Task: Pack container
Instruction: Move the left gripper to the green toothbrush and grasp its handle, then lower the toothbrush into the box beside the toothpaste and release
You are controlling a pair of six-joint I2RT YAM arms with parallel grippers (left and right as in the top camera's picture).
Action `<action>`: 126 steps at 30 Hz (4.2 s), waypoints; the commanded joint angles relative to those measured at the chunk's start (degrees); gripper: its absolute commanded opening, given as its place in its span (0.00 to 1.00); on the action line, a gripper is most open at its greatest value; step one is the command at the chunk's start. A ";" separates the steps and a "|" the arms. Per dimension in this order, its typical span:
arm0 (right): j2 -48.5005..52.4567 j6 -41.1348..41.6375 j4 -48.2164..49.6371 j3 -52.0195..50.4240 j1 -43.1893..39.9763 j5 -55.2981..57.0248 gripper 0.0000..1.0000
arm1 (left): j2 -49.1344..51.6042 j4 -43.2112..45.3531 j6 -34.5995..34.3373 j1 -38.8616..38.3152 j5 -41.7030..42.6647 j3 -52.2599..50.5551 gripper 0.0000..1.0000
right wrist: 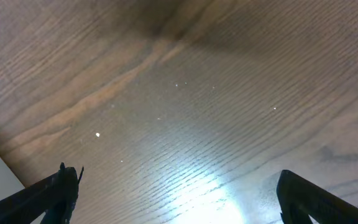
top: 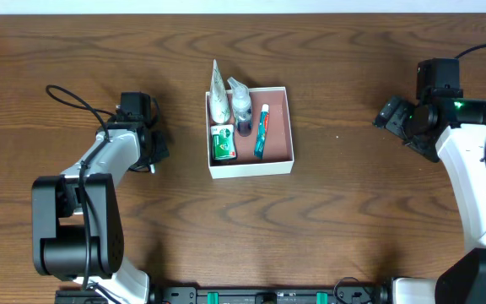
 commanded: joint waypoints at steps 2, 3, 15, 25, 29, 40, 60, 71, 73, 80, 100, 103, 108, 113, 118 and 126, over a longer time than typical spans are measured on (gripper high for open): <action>0.13 0.72 -0.07 0.11 -0.22 0.31 0.99 | 1.31 0.04 0.04 0.31 -0.22 -1.81 0.06; 0.13 0.72 -0.07 0.11 -0.22 0.31 0.99 | 1.31 0.02 0.07 0.31 -0.22 -1.70 0.06; 0.13 0.72 -0.07 0.11 -0.22 0.31 0.99 | -7.74 -7.30 0.96 0.31 -0.20 4.59 0.06; 0.13 0.72 -0.09 0.11 -0.20 0.31 0.99 | -28.04 -12.50 1.99 -1.51 9.35 8.24 0.06; 0.13 0.72 -0.07 0.11 -0.22 0.31 0.99 | -35.32 -12.26 1.99 -5.51 17.25 8.24 0.06; 0.13 0.72 -0.07 0.11 -0.22 0.31 0.99 | -39.71 -2.73 -3.91 -24.90 16.44 8.24 0.06; 0.13 0.72 -0.07 0.11 -0.22 0.31 0.99 | -13.62 6.05 -12.07 -38.49 2.27 8.24 0.06; 0.13 0.72 -0.07 0.11 -0.22 0.31 0.99 | -9.16 7.54 -12.07 -38.49 2.29 8.24 0.06; 0.13 0.72 -0.07 0.11 -0.22 0.28 0.99 | -8.94 7.54 -12.07 -38.51 2.29 8.24 0.06; 0.13 0.72 -0.07 0.11 -0.20 0.28 0.99 | -8.28 7.30 -12.61 -38.51 2.32 8.24 0.06; 0.13 0.72 -0.07 0.11 -0.22 0.31 0.99 | -8.24 3.87 -14.19 -38.51 2.73 8.24 0.06; 0.13 0.72 -0.07 0.11 -0.22 0.31 0.99 | -8.24 3.87 -14.19 -38.51 2.73 8.24 0.07; 0.13 0.72 -0.07 0.11 -0.20 0.31 0.99 | -8.24 3.89 -14.19 -38.51 2.73 8.24 0.15; 0.13 0.72 -0.07 0.11 -0.22 0.31 0.99 | -8.24 3.89 -14.19 -38.51 2.73 8.24 0.15; 0.13 0.72 -0.07 0.11 -0.20 0.31 0.99 | -8.24 3.91 -14.16 -38.51 2.73 8.24 0.15; 0.13 0.72 -0.07 0.11 -0.22 0.31 0.99 | -10.19 3.76 -9.66 -38.27 2.71 9.16 0.15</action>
